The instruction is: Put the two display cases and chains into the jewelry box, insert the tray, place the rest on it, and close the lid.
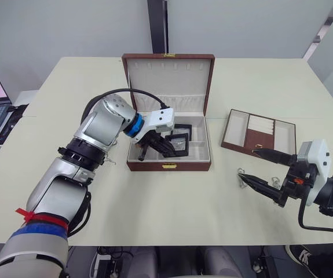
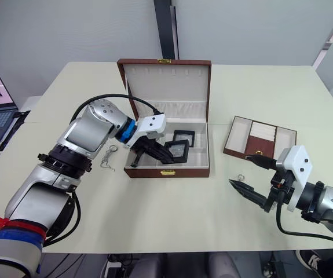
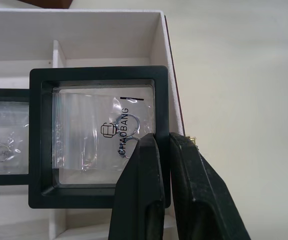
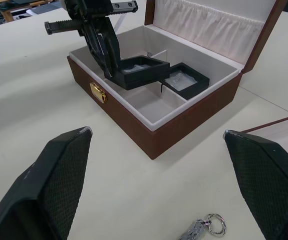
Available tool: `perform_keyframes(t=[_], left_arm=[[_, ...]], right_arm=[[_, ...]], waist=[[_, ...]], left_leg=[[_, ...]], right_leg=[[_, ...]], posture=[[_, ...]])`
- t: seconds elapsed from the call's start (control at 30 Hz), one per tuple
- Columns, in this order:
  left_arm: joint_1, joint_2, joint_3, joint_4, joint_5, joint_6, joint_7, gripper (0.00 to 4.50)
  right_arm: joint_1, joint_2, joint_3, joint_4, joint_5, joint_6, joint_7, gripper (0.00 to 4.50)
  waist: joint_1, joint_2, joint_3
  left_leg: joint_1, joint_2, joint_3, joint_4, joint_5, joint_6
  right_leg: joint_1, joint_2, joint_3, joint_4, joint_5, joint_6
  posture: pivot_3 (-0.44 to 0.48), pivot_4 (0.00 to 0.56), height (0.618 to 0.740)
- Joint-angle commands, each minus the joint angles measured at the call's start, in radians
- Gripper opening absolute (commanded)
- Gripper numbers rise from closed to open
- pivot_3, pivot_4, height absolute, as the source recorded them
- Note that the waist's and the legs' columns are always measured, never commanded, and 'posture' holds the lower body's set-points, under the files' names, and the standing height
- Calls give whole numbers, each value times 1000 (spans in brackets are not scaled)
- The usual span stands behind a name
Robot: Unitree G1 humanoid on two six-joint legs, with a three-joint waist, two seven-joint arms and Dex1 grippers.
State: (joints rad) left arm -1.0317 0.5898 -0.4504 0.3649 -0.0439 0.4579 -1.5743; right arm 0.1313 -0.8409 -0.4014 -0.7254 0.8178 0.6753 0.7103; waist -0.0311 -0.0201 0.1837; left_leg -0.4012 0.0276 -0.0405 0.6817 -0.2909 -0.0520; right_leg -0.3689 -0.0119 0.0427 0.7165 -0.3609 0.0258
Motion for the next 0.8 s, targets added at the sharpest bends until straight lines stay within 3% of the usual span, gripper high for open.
perform_keyframes(t=[0.03, 0.37, 0.4, 0.8], left_arm=[[6, 5, 0, -36, 0, 16, -9, 20], [13, -1, 9, -34, 10, -10, 12, 20], [11, -3, 11, -27, 12, -18, 20, 652], [-11, -29, 38, 8, 7, -54, 66, 4191]], right_arm=[[0, 1, -26, -28, 11, -14, -5, 4500], [-14, -6, -20, -21, 5, -16, 0, 4500], [-19, -7, -20, -17, 5, -17, 1, 4500], [-48, -16, -13, 11, -7, -18, 18, 4500]], waist=[[0, 0, 0], [0, 0, 0], [0, 0, 0], [1, 0, 0]], left_leg=[[0, 0, 0, 0, 0, 0], [0, 0, 0, 0, 0, 0], [0, 0, 0, 0, 0, 0], [0, 0, 0, 0, 0, 0]], right_leg=[[0, 0, 0, 0, 0, 0], [0, 0, 0, 0, 0, 0], [0, 0, 0, 0, 0, 0], [0, 0, 0, 0, 0, 0]], posture=[[0, 150, 740], [0, 150, 740], [0, 150, 740], [0, 150, 740]])
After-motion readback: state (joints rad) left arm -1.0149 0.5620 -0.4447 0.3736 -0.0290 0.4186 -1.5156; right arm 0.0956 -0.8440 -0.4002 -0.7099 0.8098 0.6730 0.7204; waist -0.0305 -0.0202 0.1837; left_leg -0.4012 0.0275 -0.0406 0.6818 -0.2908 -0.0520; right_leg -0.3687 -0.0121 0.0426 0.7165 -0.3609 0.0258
